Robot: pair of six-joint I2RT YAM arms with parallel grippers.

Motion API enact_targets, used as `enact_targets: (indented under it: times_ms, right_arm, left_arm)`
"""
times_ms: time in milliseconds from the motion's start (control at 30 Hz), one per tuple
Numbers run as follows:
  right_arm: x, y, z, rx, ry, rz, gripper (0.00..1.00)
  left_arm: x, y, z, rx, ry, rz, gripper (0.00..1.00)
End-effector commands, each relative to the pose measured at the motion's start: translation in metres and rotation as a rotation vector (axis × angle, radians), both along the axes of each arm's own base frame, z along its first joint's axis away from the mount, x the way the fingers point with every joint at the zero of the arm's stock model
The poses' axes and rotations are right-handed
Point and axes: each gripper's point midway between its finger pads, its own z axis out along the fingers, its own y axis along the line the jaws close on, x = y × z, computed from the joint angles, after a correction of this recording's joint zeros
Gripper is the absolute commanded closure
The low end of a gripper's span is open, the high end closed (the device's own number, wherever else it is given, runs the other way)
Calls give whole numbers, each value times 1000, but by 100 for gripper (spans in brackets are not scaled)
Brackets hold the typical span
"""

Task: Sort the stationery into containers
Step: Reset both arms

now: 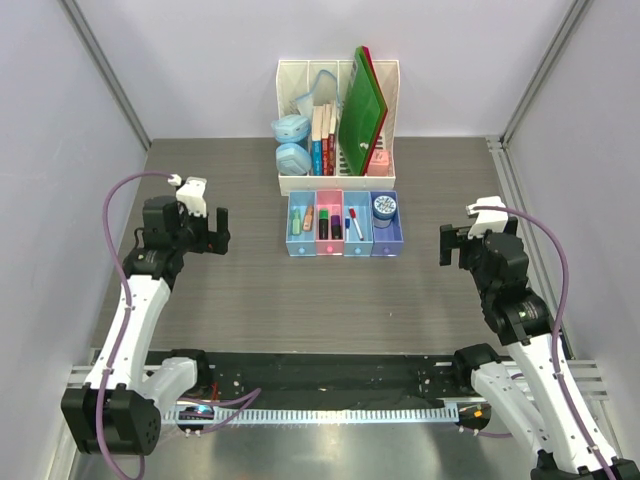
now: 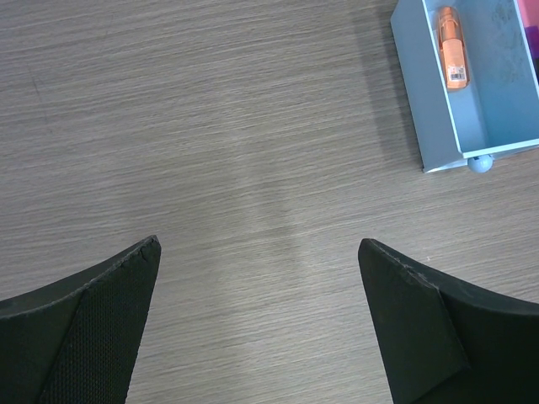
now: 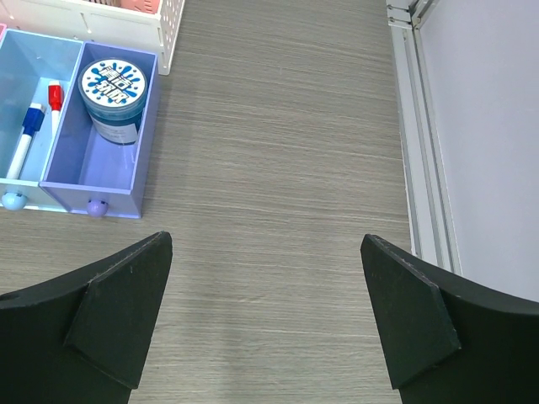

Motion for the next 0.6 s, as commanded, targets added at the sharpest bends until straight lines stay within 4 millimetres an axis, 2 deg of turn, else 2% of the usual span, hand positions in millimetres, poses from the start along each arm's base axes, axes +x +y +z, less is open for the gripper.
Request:
enact_targets:
  times_ms: [0, 567]
  right_arm:
    - [5, -1, 14, 25, -63, -21, 0]
    - [6, -1, 13, 24, -60, -18, 0]
  left_arm:
    - [8, 1, 9, -7, -56, 13, 0]
    - [9, -1, 2, -15, -42, 1, 0]
